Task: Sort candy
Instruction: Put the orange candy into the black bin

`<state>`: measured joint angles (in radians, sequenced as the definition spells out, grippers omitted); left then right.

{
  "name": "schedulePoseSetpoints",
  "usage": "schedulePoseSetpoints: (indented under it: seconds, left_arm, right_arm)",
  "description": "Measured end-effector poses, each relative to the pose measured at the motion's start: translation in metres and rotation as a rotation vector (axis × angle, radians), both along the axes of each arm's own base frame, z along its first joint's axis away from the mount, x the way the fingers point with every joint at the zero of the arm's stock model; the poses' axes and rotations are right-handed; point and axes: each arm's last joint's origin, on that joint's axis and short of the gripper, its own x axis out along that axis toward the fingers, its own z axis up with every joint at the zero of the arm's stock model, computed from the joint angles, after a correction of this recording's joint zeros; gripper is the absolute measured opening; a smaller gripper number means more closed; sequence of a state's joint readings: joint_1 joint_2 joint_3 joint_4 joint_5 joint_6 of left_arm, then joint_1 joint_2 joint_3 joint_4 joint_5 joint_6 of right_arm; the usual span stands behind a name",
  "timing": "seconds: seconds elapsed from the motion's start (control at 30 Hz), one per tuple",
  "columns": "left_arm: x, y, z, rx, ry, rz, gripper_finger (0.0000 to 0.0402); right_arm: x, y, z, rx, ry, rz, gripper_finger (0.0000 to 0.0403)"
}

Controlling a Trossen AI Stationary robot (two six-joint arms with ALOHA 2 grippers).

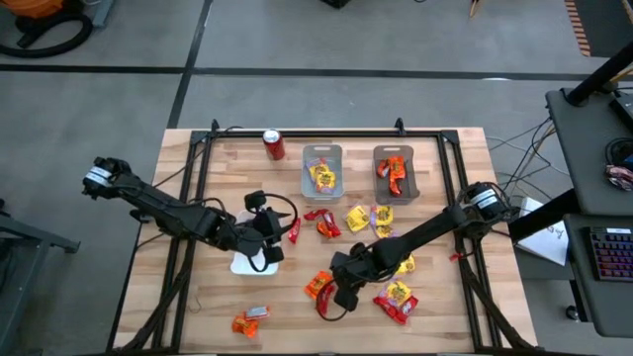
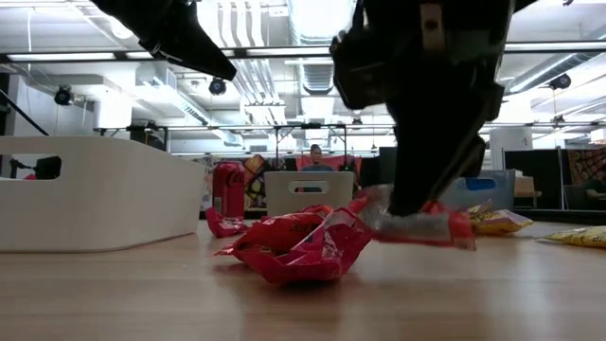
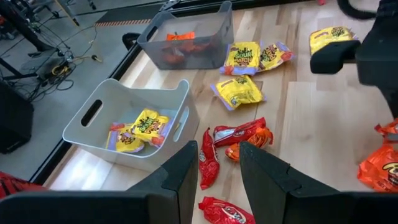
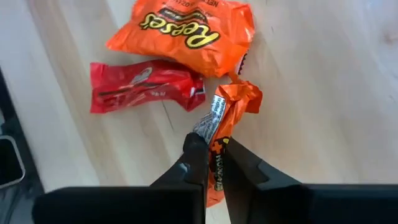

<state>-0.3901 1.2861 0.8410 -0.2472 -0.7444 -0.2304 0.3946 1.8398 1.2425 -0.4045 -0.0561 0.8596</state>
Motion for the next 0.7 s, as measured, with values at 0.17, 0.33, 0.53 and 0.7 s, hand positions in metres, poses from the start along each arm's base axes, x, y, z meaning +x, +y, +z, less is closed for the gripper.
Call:
schedulePoseSetpoints:
  seconds: [0.17,0.33,0.53,0.7]
  left_arm:
    - [0.000,-0.001,0.000,-0.018,-0.009,0.005,0.0103]
    - [-0.001,-0.006,-0.001,-0.081,-0.011,-0.028,0.0103]
    - [-0.002,-0.009,-0.001,-0.152,-0.014,-0.055,0.0103]
    - [-0.002,-0.009,-0.001,-0.167,-0.022,-0.046,0.0103]
  right_arm:
    - [-0.013,-0.010,0.026,-0.053,0.065,0.014,0.0024]
    - [-0.034,-0.039,0.062,-0.193,0.109,-0.016,0.0024]
    - [-0.065,-0.098,0.103,-0.434,0.139,-0.160,0.0023]
    - [-0.091,-0.162,0.126,-0.589,0.179,-0.410,0.0022]
